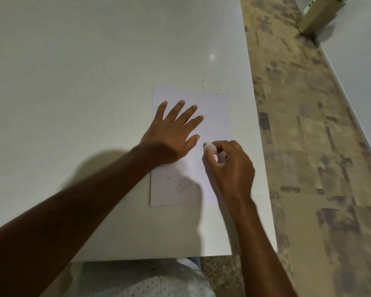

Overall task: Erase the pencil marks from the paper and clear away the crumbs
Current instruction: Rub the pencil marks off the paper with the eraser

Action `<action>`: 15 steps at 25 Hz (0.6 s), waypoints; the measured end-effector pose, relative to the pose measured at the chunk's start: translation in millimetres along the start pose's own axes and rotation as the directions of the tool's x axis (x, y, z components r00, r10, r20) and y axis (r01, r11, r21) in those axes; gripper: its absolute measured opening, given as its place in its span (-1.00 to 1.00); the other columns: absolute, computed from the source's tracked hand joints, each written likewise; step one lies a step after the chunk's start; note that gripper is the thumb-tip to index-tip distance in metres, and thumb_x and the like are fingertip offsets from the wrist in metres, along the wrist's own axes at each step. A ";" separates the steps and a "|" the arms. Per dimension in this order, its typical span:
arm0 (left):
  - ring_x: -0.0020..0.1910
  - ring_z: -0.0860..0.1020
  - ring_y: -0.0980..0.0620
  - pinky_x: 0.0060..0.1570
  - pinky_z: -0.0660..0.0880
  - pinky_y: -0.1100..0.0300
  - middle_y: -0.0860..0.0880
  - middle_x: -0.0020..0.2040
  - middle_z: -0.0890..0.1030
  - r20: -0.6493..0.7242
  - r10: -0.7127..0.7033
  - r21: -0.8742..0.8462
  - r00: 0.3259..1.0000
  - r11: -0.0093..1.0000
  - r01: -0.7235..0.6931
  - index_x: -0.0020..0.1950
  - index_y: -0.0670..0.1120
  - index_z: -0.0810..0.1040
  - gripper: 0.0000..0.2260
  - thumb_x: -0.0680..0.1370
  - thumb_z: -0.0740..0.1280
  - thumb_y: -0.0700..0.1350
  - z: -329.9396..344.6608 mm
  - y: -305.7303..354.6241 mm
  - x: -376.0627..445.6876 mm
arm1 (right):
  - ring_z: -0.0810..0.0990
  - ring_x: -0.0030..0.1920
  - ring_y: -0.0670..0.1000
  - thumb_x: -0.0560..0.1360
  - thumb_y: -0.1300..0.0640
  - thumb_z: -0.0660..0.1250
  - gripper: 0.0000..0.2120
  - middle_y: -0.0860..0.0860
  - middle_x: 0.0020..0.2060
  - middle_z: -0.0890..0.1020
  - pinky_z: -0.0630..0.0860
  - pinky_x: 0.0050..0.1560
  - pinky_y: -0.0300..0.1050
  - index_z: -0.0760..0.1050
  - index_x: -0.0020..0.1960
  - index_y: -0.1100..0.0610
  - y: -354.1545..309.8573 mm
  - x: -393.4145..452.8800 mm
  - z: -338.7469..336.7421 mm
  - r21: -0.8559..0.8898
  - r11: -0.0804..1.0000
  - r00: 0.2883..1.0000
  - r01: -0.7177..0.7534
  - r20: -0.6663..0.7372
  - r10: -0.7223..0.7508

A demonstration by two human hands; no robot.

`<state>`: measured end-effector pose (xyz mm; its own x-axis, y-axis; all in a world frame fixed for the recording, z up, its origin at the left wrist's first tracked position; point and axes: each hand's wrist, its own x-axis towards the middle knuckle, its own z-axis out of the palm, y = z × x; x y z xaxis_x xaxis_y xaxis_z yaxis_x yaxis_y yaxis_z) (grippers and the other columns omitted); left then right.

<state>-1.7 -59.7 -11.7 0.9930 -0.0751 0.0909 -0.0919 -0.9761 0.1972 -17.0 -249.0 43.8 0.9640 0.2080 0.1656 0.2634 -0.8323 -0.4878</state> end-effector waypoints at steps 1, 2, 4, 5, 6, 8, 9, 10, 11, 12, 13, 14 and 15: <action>0.65 -0.12 -0.08 0.57 -0.17 -0.24 0.03 0.68 -0.06 0.005 -0.008 0.006 1.000 1.000 0.008 0.66 0.13 -0.01 -0.45 0.67 -0.18 0.23 -1.2 -0.1 0.4 | 0.53 -0.18 -0.19 0.61 -0.14 0.39 -0.86 -0.23 -0.12 0.59 0.42 -0.12 -0.45 0.62 -0.02 -0.10 -1.3 0.6 -0.7 0.013 1.000 1.000 -0.004 -0.018 0.004; 0.65 -0.11 -0.08 0.57 -0.16 -0.24 0.03 0.68 -0.05 -0.001 -0.015 0.014 1.000 1.000 0.015 0.66 0.13 0.00 -0.44 0.67 -0.18 0.23 -2.4 1.1 -0.5 | 0.52 -0.18 -0.17 0.59 -0.11 0.40 -0.88 -0.21 -0.13 0.60 0.39 -0.12 -0.47 0.62 -0.04 -0.09 -3.8 -11.7 1.6 0.013 1.000 1.000 0.025 0.016 -0.026; 0.65 -0.08 -0.08 0.57 -0.15 -0.24 0.04 0.68 -0.02 -0.009 -0.021 0.019 1.000 1.000 0.021 0.66 0.13 0.03 -0.44 0.66 -0.18 0.22 -3.8 2.2 -2.3 | 0.51 -0.16 -0.20 0.55 -0.09 0.46 -0.89 -0.17 -0.15 0.63 0.35 -0.08 -0.51 0.65 -0.06 -0.07 -10.8 -58.6 10.2 0.049 0.986 0.971 0.159 0.173 -0.165; 0.65 -0.10 -0.08 0.57 -0.16 -0.24 0.04 0.68 -0.04 0.004 -0.023 0.013 1.000 1.000 0.023 0.66 0.13 0.02 -0.44 0.66 -0.18 0.22 -3.5 2.3 -2.3 | 0.51 -0.15 -0.22 0.54 -0.10 0.48 -0.89 -0.17 -0.14 0.65 0.34 -0.06 -0.53 0.66 -0.05 -0.08 -7.6 -66.0 8.5 0.085 0.974 0.950 0.208 0.219 -0.222; 0.65 -0.11 -0.07 0.56 -0.17 -0.24 0.05 0.68 -0.05 0.019 -0.023 0.005 1.000 1.000 0.023 0.66 0.13 0.00 -0.45 0.66 -0.17 0.22 -2.9 2.1 -2.0 | 0.52 -0.14 -0.22 0.55 -0.12 0.48 -0.88 -0.18 -0.14 0.64 0.35 -0.08 -0.52 0.65 -0.05 -0.09 -3.0 -56.3 4.9 0.084 0.977 0.952 0.197 0.221 -0.211; 0.65 -0.13 -0.07 0.56 -0.17 -0.24 0.05 0.68 -0.07 0.034 -0.018 -0.003 0.999 1.000 0.018 0.66 0.13 -0.02 -0.46 0.68 -0.17 0.22 -4.2 1.4 0.0 | 0.57 -0.12 -0.18 0.59 -0.16 0.42 -0.85 -0.23 -0.13 0.60 0.33 -0.15 -0.49 0.62 -0.05 -0.10 7.3 -11.1 -4.7 0.001 0.999 0.997 0.053 0.064 -0.053; 0.65 -0.15 -0.07 0.56 -0.17 -0.25 0.05 0.68 -0.09 0.038 -0.017 -0.003 0.999 1.000 0.017 0.66 0.13 -0.03 -0.46 0.68 -0.17 0.23 -5.2 1.2 0.7 | 0.59 -0.11 -0.14 0.61 -0.16 0.39 -0.85 -0.25 -0.13 0.58 0.30 -0.17 -0.49 0.61 -0.03 -0.10 6.7 4.7 -9.1 -0.012 1.000 1.000 -0.028 -0.010 0.027; 0.65 -0.15 -0.07 0.56 -0.17 -0.25 0.05 0.68 -0.10 0.038 -0.019 0.003 0.999 1.000 0.019 0.66 0.14 -0.04 -0.45 0.67 -0.19 0.23 -5.3 1.3 0.7 | 0.60 -0.12 -0.12 0.62 -0.14 0.38 -0.85 -0.25 -0.13 0.57 0.29 -0.18 -0.49 0.62 -0.02 -0.10 4.9 8.4 -11.0 -0.006 0.999 0.998 -0.051 -0.044 0.051; 0.65 -0.15 -0.07 0.56 -0.17 -0.24 0.05 0.68 -0.09 0.036 -0.022 0.008 0.999 1.000 0.022 0.66 0.14 -0.04 -0.44 0.67 -0.20 0.23 -6.2 1.4 0.2 | 0.58 -0.14 -0.13 0.62 -0.12 0.39 -0.87 -0.23 -0.13 0.58 0.32 -0.18 -0.49 0.62 -0.02 -0.09 1.6 -0.5 -10.0 -0.004 1.000 1.000 -0.025 -0.014 0.025; 0.65 -0.14 -0.07 0.56 -0.17 -0.24 0.05 0.68 -0.08 0.034 -0.024 0.011 0.999 1.000 0.024 0.66 0.14 -0.03 -0.44 0.66 -0.21 0.23 -6.5 2.1 -0.9 | 0.56 -0.15 -0.15 0.60 -0.11 0.40 -0.88 -0.20 -0.14 0.59 0.36 -0.15 -0.47 0.62 -0.03 -0.08 -3.1 -23.1 -3.9 -0.001 0.999 0.997 0.041 0.064 -0.041; 0.65 -0.13 -0.07 0.56 -0.17 -0.24 0.05 0.68 -0.07 0.031 -0.024 0.008 0.999 1.000 0.024 0.66 0.14 -0.02 -0.43 0.65 -0.21 0.23 -6.0 2.1 -1.3 | 0.56 -0.14 -0.16 0.58 -0.10 0.42 -0.90 -0.18 -0.13 0.61 0.40 -0.12 -0.43 0.63 -0.03 -0.09 -7.9 -49.3 -0.4 0.023 0.990 0.975 0.141 0.168 -0.143; 0.65 -0.12 -0.07 0.56 -0.17 -0.24 0.05 0.68 -0.06 0.026 -0.022 0.004 0.999 1.000 0.022 0.66 0.14 -0.01 -0.43 0.65 -0.21 0.23 -4.7 2.1 -1.6 | 0.56 -0.13 -0.18 0.56 -0.13 0.43 -0.89 -0.18 -0.12 0.63 0.45 -0.10 -0.37 0.63 -0.02 -0.11 -5.7 -62.6 -1.5 0.056 0.976 0.947 0.211 0.237 -0.219; 0.65 -0.11 -0.08 0.56 -0.16 -0.24 0.05 0.68 -0.05 0.020 -0.020 0.005 1.000 1.000 0.020 0.66 0.15 0.00 -0.43 0.65 -0.21 0.23 -4.2 2.1 -1.3 | 0.57 -0.12 -0.19 0.56 -0.16 0.43 -0.87 -0.19 -0.10 0.64 0.47 -0.10 -0.32 0.63 -0.02 -0.12 -1.9 -57.7 -5.6 0.059 0.978 0.944 0.202 0.256 -0.211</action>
<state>-3.6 -60.9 -7.3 0.9960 -0.0593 0.0669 -0.0713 -0.9785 0.1936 -73.3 -262.3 39.9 0.8634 0.5030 0.0398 0.4545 -0.7410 -0.4942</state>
